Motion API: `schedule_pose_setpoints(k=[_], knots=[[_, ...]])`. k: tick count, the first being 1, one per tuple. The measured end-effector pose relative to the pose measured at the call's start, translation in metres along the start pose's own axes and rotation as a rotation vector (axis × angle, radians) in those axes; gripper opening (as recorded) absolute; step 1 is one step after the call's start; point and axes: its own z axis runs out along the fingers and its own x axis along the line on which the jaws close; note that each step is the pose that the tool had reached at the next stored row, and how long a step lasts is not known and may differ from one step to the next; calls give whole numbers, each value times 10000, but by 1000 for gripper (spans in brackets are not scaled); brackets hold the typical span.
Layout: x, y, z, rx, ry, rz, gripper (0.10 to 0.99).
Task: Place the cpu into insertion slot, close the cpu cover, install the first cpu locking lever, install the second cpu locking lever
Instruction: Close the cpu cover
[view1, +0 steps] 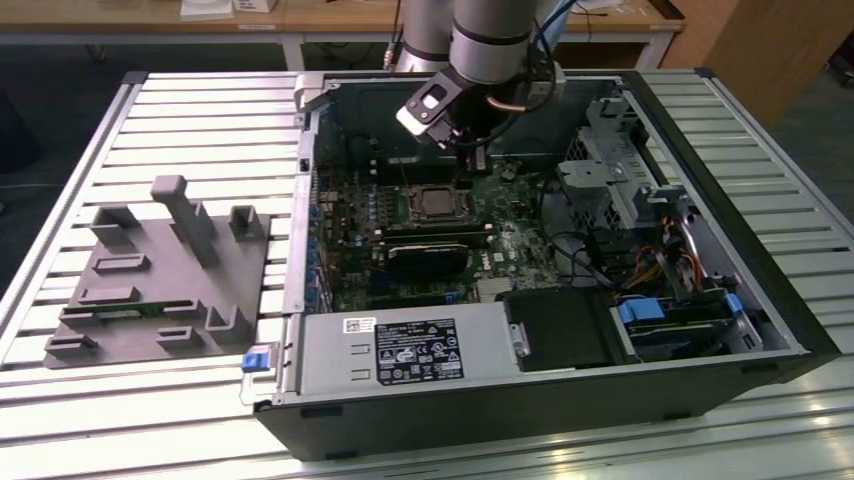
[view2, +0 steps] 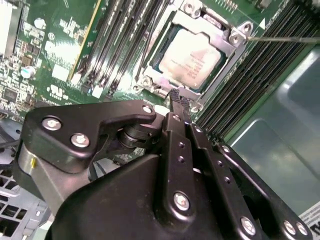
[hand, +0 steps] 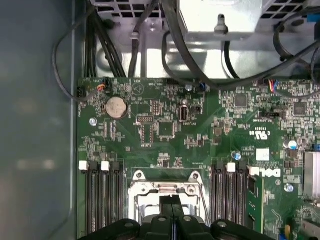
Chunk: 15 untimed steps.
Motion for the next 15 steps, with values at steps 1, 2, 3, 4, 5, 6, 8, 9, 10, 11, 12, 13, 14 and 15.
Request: schedule_pose_setpoints(k=[1,2,3,4,5,6,8,9,10,11,12,13,14,15], knots=[[-10,-13,4,0,6,0,106],[-21,-26,8,0,14,0,106],[-31,-45,12,-1,26,0,106],[-38,-69,16,0,36,0,106],[-43,-98,19,-1,46,-2,106],[-44,-124,23,-1,56,-2,106],[-45,-174,31,-1,73,-1,106],[-46,-198,35,0,84,-2,106],[-46,-219,39,0,95,-2,106],[-47,-237,43,-2,103,0,106],[-47,-252,45,-1,107,-1,106],[-47,-269,47,-4,113,-1,106],[-47,-281,48,-5,113,-1,106],[-47,-285,47,-4,113,0,106]])
